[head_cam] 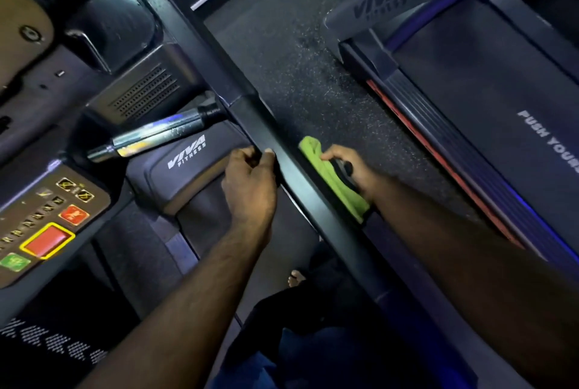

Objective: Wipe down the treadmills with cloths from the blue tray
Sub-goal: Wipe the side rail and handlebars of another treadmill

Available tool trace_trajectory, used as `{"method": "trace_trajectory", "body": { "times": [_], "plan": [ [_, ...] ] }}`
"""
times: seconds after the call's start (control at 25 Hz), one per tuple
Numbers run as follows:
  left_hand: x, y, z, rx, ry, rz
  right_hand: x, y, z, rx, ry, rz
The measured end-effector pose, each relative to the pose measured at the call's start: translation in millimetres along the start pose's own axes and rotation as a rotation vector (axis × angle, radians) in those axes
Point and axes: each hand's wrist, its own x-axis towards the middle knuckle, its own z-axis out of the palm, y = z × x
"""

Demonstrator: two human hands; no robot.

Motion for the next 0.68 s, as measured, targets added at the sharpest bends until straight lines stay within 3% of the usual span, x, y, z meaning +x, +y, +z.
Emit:
{"method": "trace_trajectory", "body": {
  "times": [0.24, 0.4, 0.48, 0.56, 0.68],
  "plan": [
    [0, 15, -7, -0.135, -0.077, -0.070, 31, -59, 42, -0.062, -0.038, -0.073],
    [10, 16, -11, -0.079, -0.089, -0.043, 5, -25, 24, -0.133, 0.084, -0.247],
    [10, 20, -16, 0.157, -0.057, 0.263, -40, -6, 21, -0.351, 0.224, -0.372],
    [14, 21, -23, 0.548, -0.093, 0.778, -84, 10, 22, -0.632, 0.332, -0.446],
    [30, 35, -29, 0.915, -0.395, 1.294, -165, 60, 36, -1.114, 0.625, -0.575]
  ]
}}
